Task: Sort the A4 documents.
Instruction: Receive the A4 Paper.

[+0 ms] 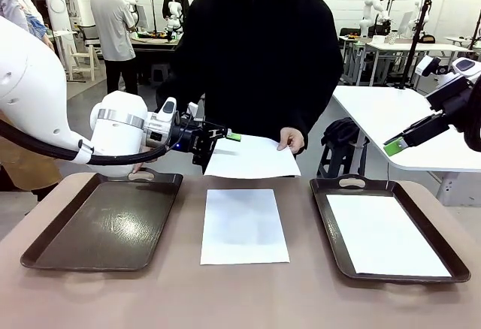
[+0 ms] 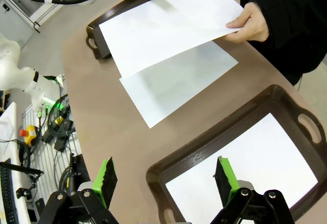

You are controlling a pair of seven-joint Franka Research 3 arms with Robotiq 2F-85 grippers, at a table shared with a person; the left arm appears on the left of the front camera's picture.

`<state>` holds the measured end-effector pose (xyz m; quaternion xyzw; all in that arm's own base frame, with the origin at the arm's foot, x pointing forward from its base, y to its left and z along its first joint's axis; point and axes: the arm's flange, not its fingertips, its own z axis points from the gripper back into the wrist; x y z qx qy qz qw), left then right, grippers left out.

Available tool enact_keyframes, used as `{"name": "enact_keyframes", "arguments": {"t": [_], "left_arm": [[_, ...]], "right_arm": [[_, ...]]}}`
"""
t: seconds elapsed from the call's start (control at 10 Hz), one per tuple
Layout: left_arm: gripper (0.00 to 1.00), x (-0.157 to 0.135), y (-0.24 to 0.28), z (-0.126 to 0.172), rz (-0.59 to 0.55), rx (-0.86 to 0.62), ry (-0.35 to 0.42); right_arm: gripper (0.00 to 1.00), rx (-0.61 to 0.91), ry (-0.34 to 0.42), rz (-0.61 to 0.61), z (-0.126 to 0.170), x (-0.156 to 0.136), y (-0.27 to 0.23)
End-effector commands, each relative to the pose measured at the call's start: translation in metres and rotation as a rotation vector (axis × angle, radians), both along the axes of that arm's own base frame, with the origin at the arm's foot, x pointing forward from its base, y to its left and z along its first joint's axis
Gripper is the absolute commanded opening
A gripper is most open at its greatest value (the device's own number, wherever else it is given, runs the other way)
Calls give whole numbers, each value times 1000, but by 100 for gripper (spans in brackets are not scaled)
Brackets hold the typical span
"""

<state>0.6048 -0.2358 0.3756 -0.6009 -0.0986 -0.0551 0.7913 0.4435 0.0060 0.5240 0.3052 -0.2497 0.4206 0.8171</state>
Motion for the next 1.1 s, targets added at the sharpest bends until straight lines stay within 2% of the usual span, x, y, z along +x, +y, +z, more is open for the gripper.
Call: {"name": "enact_keyframes", "arguments": {"t": [0.0,0.6,1.0], "left_arm": [[56,2,0,0,18,-21,23],[2,-3,5,-4,28,-28,45],[0,-4,7,-7,22,2,34]], "right_arm": [[100,4,-1,-4,-1,0,1],[100,4,-1,-4,-1,0,1],[100,4,-1,-4,-1,0,1]]}}
